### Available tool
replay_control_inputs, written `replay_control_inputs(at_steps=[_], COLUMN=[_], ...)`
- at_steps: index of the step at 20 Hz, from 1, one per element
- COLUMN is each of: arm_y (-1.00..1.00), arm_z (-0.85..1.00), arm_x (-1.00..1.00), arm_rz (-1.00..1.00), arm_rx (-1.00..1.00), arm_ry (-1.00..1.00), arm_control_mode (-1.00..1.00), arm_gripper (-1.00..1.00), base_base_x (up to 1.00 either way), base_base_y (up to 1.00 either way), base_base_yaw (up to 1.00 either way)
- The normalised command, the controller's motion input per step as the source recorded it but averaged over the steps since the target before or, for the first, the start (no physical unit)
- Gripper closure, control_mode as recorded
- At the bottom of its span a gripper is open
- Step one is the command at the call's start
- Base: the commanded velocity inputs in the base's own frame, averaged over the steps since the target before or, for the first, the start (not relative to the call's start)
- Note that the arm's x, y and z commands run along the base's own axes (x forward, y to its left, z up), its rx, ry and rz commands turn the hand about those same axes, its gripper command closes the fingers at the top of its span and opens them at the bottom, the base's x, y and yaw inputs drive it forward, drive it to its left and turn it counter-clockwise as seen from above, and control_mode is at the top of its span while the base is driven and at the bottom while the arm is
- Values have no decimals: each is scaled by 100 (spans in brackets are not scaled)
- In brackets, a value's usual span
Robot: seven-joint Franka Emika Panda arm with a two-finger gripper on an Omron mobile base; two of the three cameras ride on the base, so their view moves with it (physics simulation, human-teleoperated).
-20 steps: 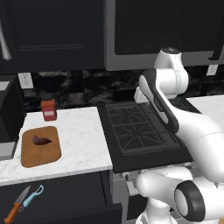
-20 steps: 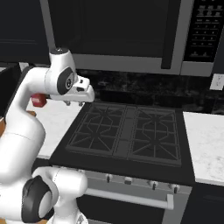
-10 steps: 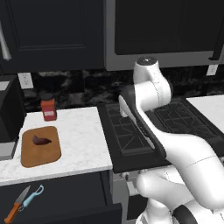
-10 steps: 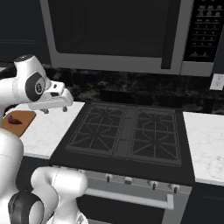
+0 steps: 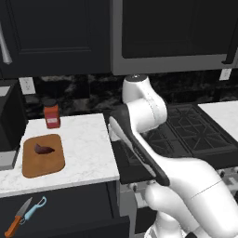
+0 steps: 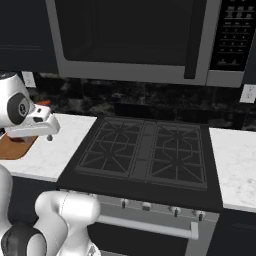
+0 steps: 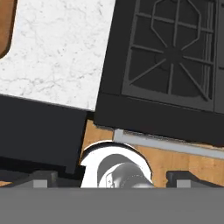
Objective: Place the appropriate cutting tool for cutting the potato skin on the cutting board.
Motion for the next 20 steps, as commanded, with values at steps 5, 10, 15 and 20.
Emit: replay_control_inputs(at_steps=[5, 10, 15, 20], arm_y=[100, 100, 98, 98], arm_z=[-84, -100, -86, -65], arm_x=[-14, 22, 30, 0], arm_rz=[15, 20, 13, 0], arm_rx=[8, -1, -12, -15], arm_ry=[10, 8, 3, 1], arm_control_mode=[-100, -100, -100, -100], arm_gripper=[-100, -100, -100, -100], base_base_x=[0, 0, 0, 0], base_base_y=[0, 0, 0, 0], base_base_yaw=[0, 0, 0, 0])
